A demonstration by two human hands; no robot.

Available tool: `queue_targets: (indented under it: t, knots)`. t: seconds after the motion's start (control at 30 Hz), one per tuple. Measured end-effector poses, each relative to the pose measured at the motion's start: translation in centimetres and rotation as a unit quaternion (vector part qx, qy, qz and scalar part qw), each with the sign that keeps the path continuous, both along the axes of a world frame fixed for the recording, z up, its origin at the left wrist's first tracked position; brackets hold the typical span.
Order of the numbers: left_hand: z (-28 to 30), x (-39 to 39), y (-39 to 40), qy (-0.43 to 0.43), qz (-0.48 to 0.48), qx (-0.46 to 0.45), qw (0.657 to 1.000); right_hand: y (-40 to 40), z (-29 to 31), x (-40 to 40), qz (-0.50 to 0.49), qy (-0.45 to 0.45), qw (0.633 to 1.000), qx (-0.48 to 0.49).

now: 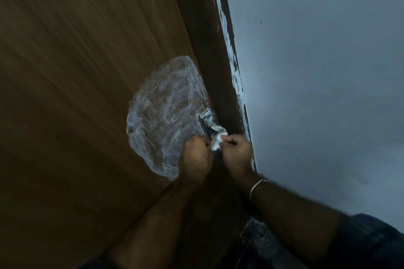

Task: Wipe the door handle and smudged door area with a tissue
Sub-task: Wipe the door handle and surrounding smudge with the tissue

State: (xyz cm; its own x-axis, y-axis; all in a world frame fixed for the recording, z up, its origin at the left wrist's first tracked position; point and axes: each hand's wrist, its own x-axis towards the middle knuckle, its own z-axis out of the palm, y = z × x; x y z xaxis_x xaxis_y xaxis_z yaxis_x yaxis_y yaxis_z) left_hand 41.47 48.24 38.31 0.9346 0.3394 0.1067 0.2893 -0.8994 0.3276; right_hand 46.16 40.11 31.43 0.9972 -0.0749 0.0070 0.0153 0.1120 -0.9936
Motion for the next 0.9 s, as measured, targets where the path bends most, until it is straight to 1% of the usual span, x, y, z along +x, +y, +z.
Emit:
queue_targets:
  t: [0.03,0.07,0.1,0.13,0.23,0.27,0.33,0.4,0.47,0.53,0.57,0.67,0.73,0.77,0.8,0.83,0.9]
  knots:
    - [0.1,-0.1,0.0,0.009,-0.002,0.000,1.000,0.5,0.0,-0.8,0.017,0.095,0.990,0.099]
    - [0.1,-0.2,-0.1,0.016,-0.005,0.000,1.000,0.7,0.1,-1.4,0.053,0.177,0.961,0.205]
    - [0.2,-0.2,0.0,0.021,-0.008,-0.002,1.000,0.5,0.6,-1.6,0.087,0.231,0.926,0.287]
    - [0.2,-0.1,0.0,0.023,-0.010,-0.005,1.000,0.3,0.6,-1.1,0.102,0.256,0.901,0.334]
    - [0.2,0.1,0.2,0.032,-0.008,-0.011,0.999,0.0,0.3,1.6,0.101,0.279,0.851,0.432]
    - [0.1,0.2,0.2,0.034,-0.003,-0.010,0.999,0.1,0.2,1.7,0.109,0.296,0.839,0.443]
    - [-0.1,0.4,0.3,0.025,0.002,-0.001,1.000,0.3,-0.2,0.9,0.159,0.324,0.832,0.423]
    - [-0.1,0.4,0.2,0.025,-0.001,0.012,1.000,0.4,-0.7,0.9,0.170,0.312,0.838,0.414]
    - [-0.3,0.3,0.2,0.041,-0.014,0.052,0.998,0.3,-0.4,2.0,0.141,0.285,0.853,0.414]
    - [-0.7,0.1,0.2,0.047,-0.031,0.099,0.993,0.3,-0.7,2.3,0.122,0.290,0.863,0.396]
    - [-1.0,0.0,0.2,0.038,-0.041,0.111,0.992,0.1,-1.0,2.2,0.129,0.298,0.867,0.379]
    - [-1.5,-0.2,0.0,0.021,-0.071,0.109,0.991,-0.8,-0.8,2.1,0.129,0.280,0.878,0.368]
    - [-1.7,-0.4,-0.4,0.024,-0.087,0.111,0.990,-1.0,0.5,2.3,0.088,0.259,0.886,0.375]
    - [-1.8,-0.7,-0.6,0.027,-0.089,0.120,0.988,-1.0,0.7,2.3,0.076,0.246,0.895,0.364]
    - [-1.9,-0.8,-0.7,0.028,-0.090,0.132,0.987,-1.0,1.1,2.1,0.071,0.231,0.906,0.347]
    - [-2.0,-1.0,-0.9,0.028,-0.090,0.145,0.985,-0.9,1.1,1.9,0.063,0.209,0.926,0.306]
    - [-2.1,-1.3,-1.2,0.036,-0.087,0.148,0.984,-0.6,0.8,1.8,0.021,0.132,0.974,0.184]
